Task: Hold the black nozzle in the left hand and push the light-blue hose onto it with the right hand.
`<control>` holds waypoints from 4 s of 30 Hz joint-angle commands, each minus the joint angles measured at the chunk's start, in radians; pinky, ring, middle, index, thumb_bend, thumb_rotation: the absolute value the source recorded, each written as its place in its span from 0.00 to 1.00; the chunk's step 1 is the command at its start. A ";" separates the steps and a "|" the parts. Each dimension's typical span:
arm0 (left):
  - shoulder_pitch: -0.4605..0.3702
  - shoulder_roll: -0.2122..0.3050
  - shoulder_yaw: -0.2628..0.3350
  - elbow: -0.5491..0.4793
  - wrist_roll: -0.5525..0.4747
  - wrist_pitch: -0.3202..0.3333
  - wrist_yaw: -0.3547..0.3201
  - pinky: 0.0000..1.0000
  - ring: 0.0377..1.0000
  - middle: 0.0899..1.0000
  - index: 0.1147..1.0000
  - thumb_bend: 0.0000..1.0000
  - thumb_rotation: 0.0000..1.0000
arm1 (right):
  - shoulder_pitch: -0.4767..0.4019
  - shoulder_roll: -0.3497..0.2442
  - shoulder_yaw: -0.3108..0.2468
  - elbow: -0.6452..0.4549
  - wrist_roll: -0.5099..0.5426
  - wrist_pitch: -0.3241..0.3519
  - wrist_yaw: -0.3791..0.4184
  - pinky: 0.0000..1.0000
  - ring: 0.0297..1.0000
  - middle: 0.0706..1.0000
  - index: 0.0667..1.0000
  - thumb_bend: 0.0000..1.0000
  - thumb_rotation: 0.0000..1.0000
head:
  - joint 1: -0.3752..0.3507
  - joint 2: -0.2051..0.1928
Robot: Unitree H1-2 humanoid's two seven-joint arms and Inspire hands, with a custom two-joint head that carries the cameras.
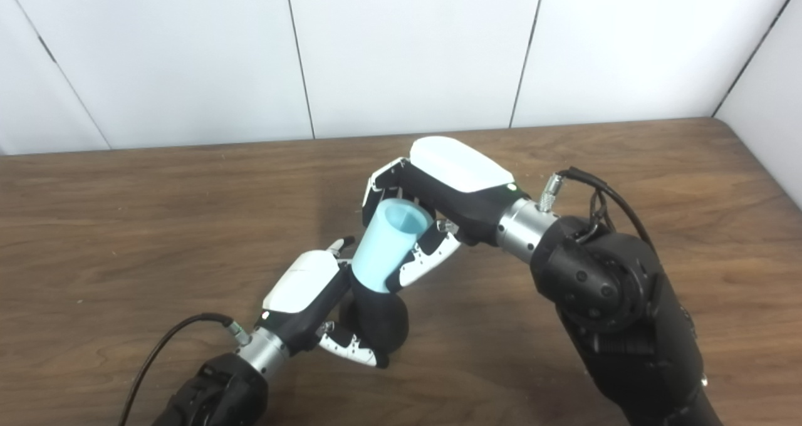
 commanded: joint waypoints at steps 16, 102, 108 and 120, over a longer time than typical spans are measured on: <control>0.023 0.017 -0.057 0.072 0.070 0.057 -0.103 1.00 0.60 0.43 0.42 0.52 0.00 | -0.089 0.034 -0.017 -0.020 0.007 -0.006 -0.017 0.30 0.42 0.48 0.48 0.50 0.00 | -0.002 0.005; 0.011 -0.030 -0.047 0.103 0.043 0.067 -0.065 1.00 0.65 0.45 0.41 0.52 0.00 | -0.041 -0.035 -0.025 0.028 -0.033 0.005 0.132 0.30 0.40 0.48 0.47 0.50 0.00 | -0.002 0.006; 0.013 -0.039 -0.047 0.108 0.043 0.066 -0.059 1.00 0.65 0.45 0.41 0.52 0.00 | -0.046 -0.028 -0.029 0.030 -0.025 0.004 0.138 0.30 0.40 0.48 0.47 0.50 0.00 | 0.002 0.005; 0.016 -0.043 -0.049 0.117 0.034 0.050 -0.041 1.00 0.65 0.44 0.42 0.52 0.00 | -0.079 0.038 -0.054 -0.012 -0.066 0.004 0.146 0.30 0.40 0.48 0.47 0.50 0.00 | 0.003 0.006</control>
